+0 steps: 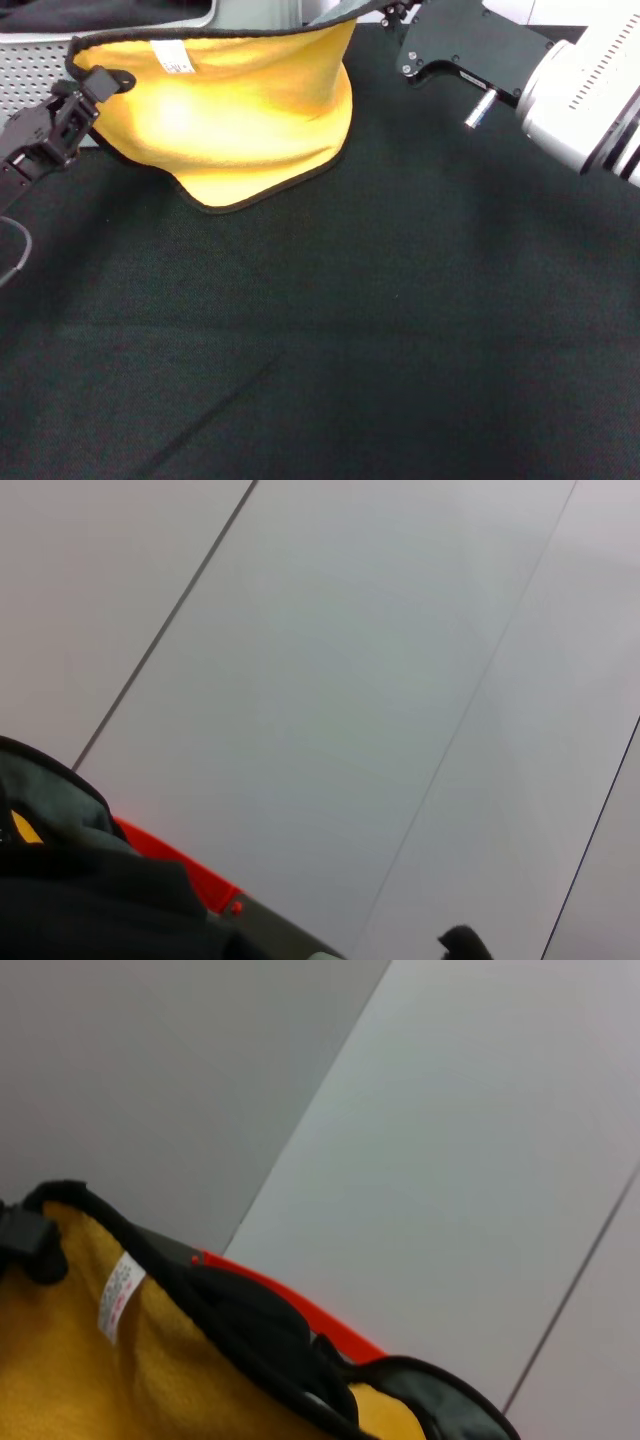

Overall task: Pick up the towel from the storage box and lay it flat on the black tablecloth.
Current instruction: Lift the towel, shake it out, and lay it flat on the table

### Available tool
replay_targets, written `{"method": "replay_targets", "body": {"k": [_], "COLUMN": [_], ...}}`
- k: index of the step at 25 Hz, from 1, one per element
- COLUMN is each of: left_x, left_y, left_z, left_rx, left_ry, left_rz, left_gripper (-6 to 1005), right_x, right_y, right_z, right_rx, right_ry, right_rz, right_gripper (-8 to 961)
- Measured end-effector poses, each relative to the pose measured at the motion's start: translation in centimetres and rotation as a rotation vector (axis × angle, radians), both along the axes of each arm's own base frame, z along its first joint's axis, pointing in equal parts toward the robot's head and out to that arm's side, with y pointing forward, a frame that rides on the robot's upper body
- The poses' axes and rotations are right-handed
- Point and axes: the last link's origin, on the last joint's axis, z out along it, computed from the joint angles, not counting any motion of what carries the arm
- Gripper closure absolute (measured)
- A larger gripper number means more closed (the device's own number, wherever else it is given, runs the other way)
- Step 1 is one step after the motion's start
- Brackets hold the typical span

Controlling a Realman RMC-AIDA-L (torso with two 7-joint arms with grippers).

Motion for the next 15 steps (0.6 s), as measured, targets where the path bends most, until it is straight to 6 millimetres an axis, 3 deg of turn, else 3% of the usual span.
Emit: {"method": "replay_targets", "body": {"k": [7,15], "left_x": [-0.2,0.0], "left_y": [-0.2,-0.9], "left_z": [0.5,0.8], "left_rx": [-0.03,0.026], "left_ry": [0.004,0.032], "left_rz": [-0.002,-0.046], "left_gripper": [972,973], "right_x": [0.7,0.8], "right_y": [-0.7,-3.0], "right_z": [0.0,-0.7], "right_rx": [-0.003,-0.029], "right_ry": [0.007,0.014], "right_rz": [-0.013,0.017], "right_gripper": [938,938]}}
